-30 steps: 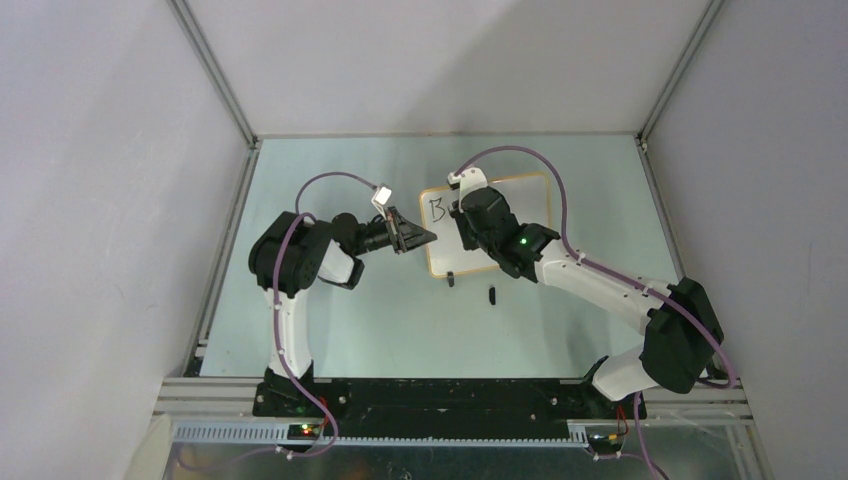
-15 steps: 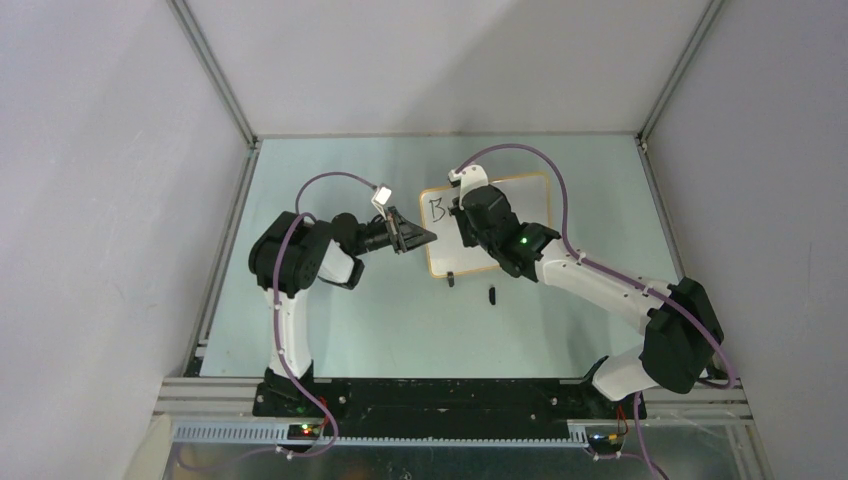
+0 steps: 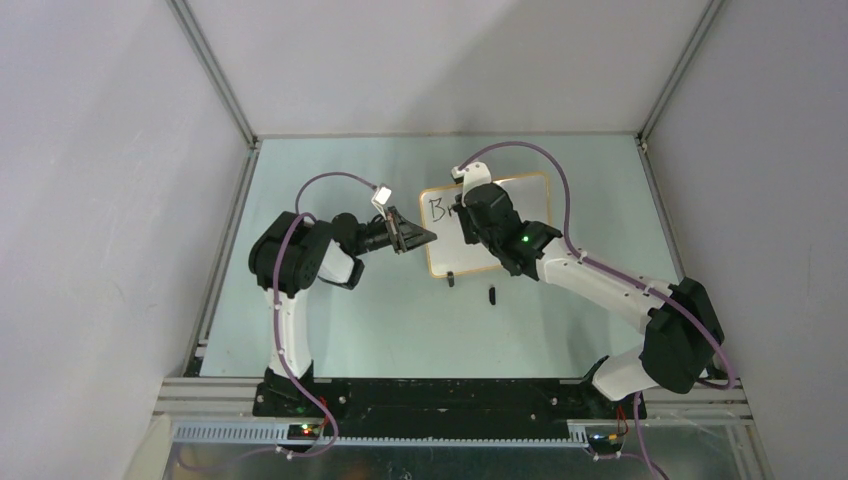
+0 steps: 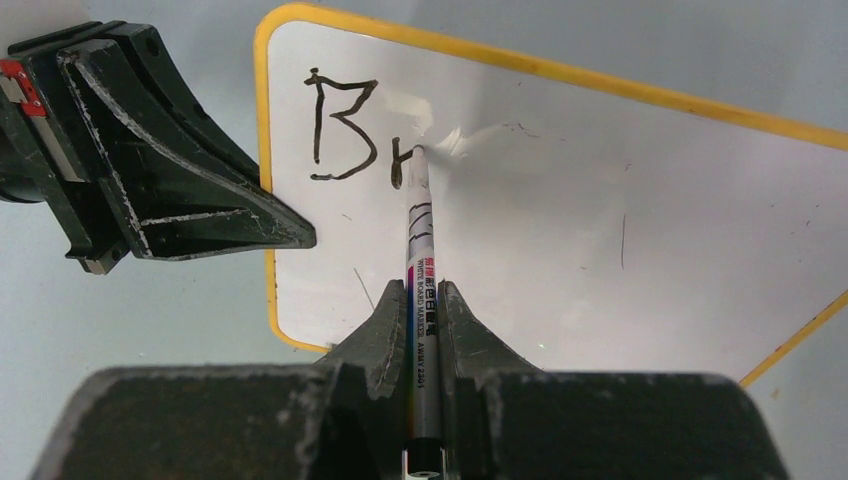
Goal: Write a sentence on the whiteboard
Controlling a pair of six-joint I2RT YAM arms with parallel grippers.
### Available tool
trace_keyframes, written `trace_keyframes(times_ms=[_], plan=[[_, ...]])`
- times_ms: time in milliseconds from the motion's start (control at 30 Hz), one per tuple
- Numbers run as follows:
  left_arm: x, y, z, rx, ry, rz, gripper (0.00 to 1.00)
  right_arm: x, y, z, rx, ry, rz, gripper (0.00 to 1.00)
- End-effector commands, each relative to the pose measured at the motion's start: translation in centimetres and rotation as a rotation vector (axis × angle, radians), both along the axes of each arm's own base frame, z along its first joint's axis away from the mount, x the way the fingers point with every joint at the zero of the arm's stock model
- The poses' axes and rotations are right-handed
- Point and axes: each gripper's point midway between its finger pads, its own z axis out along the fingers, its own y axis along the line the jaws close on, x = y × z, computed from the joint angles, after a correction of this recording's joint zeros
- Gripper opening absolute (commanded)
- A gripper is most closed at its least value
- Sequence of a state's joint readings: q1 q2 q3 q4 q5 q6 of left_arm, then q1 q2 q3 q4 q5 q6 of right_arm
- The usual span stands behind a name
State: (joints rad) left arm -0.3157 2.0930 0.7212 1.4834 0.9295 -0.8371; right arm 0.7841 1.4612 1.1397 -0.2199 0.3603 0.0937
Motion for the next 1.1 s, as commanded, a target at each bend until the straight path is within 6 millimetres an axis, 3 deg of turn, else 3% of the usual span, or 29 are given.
trace_keyframes(times_ms=[0, 333, 733, 1067], plan=[[-1.2, -0.5, 1.5, -0.009, -0.086, -0.060, 0.00, 1.2, -1.0, 2.4, 0.024, -0.057, -0.061, 0.00], [-1.3, -0.5, 1.5, -0.009, -0.087, -0.061, 0.00, -0.5, -1.2, 4.5, 0.094, -0.098, -0.016, 0.00], [-1.3, -0.5, 1.5, -0.009, -0.087, -0.061, 0.00, -0.5, -2.0, 1.5, 0.038, -0.027, -0.038, 0.00], [-1.3, -0.5, 1.5, -0.009, -0.087, -0.061, 0.00, -0.1, -1.9, 0.8, 0.037, -0.017, -0.042, 0.00]])
